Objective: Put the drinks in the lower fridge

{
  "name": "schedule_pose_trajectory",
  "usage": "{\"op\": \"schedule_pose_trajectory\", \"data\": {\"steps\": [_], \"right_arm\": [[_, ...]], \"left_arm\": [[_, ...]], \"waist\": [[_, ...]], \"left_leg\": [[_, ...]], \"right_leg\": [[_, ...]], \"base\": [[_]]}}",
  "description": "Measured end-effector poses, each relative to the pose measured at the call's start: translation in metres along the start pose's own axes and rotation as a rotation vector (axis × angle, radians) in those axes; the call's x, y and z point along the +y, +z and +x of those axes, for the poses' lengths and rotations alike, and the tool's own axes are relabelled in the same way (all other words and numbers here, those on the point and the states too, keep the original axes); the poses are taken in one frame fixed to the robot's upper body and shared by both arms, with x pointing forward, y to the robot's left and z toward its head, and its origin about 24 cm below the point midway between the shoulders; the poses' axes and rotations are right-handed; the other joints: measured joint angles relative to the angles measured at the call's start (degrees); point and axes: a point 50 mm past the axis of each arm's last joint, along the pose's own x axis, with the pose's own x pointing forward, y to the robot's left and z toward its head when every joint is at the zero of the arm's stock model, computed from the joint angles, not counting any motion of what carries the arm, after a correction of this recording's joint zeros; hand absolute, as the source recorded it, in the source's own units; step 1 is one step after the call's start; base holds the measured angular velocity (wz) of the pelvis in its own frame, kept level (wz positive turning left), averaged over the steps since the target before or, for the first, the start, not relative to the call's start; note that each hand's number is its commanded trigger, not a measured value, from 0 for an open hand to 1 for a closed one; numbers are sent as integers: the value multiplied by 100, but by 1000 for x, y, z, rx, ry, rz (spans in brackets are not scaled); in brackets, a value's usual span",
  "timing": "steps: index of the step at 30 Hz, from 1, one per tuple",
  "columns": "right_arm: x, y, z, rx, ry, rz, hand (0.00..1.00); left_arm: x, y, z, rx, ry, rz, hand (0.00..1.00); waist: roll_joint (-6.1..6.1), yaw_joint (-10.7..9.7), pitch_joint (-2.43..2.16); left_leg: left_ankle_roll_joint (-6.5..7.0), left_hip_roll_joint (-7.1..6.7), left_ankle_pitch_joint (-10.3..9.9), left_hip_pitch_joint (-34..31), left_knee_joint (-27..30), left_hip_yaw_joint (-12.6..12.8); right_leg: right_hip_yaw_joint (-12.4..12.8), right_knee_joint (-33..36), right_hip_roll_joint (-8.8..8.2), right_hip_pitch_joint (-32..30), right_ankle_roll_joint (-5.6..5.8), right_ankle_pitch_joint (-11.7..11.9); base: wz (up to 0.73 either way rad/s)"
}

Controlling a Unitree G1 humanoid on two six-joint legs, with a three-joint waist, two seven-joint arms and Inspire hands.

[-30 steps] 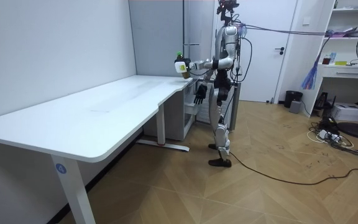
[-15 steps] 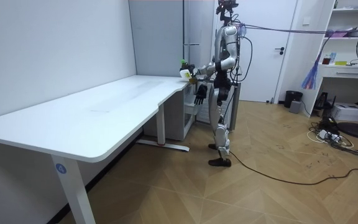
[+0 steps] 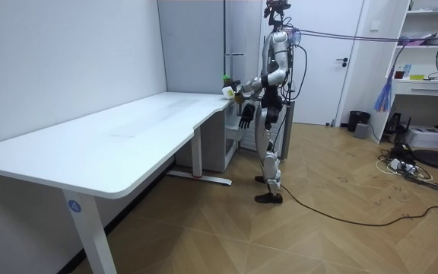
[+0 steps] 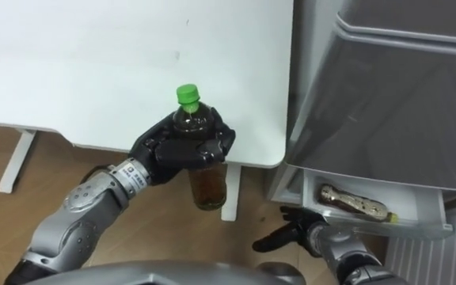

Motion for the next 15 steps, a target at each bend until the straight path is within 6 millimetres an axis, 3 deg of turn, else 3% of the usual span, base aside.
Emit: {"op": "schedule_pose_trajectory", "data": {"steps": [6, 10, 15], "right_arm": [[7, 14, 0, -64, 82, -27, 0], [20, 26, -3, -135, 169, -72, 0], [33, 37, -9, -213, 266, -108, 0]], "left_arm": [[3, 2, -2, -3, -9, 46, 100], [3, 5, 1, 15, -22, 142, 100], [2, 6, 1, 8, -18, 164, 100]], "waist": [[-5, 24, 0], [-84, 1, 12], [-166, 4, 15]], "left_leg": [[0, 4, 0, -9, -45, -3], [0, 6, 0, 19, -91, 28], [0, 34, 0, 18, -89, 292]], "right_leg": [[223, 99, 16, -171, -3, 0], [223, 103, 16, -171, -3, 1], [270, 107, 14, -237, -1, 5]], "base": [[-18], [-2], [-5]]}}
